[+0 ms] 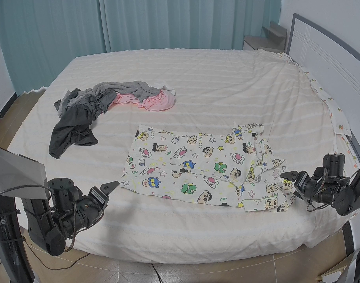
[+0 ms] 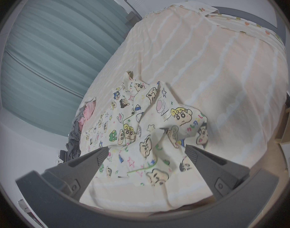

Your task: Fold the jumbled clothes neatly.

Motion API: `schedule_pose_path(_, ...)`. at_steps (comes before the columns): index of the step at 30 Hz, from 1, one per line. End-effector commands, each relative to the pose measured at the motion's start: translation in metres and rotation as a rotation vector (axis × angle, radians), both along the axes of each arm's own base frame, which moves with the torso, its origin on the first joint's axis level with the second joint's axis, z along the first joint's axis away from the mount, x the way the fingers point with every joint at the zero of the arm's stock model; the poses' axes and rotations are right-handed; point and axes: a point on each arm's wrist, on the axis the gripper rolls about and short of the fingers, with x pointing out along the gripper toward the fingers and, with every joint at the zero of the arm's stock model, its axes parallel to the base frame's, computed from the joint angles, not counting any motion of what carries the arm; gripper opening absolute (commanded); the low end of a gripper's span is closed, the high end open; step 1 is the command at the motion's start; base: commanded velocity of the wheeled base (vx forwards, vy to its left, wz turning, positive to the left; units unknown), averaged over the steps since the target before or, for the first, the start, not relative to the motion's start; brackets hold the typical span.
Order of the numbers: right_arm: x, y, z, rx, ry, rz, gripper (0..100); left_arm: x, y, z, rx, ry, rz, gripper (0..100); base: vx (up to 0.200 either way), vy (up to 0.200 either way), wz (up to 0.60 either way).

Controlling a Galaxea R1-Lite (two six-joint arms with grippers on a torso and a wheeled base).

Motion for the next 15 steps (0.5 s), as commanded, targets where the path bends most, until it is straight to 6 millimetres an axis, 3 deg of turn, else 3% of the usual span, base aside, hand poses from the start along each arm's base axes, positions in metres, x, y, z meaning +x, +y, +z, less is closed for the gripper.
schedule_pose_path(1, -0.017, 0.006, 0.021, 0.005, -0.062, 0.015, 100, -0.007, -0.012, -0.007, 0.018, 0.02, -0.053, 100, 0.2, 0.0, 0.0)
schedule_pose_path(15, -0.024, 0.019, 0.021, 0.006, -0.106, 0.068, 100, -0.008, -0.012, -0.01, 0.026, 0.035, -0.055, 100, 0.2, 0.0, 0.0)
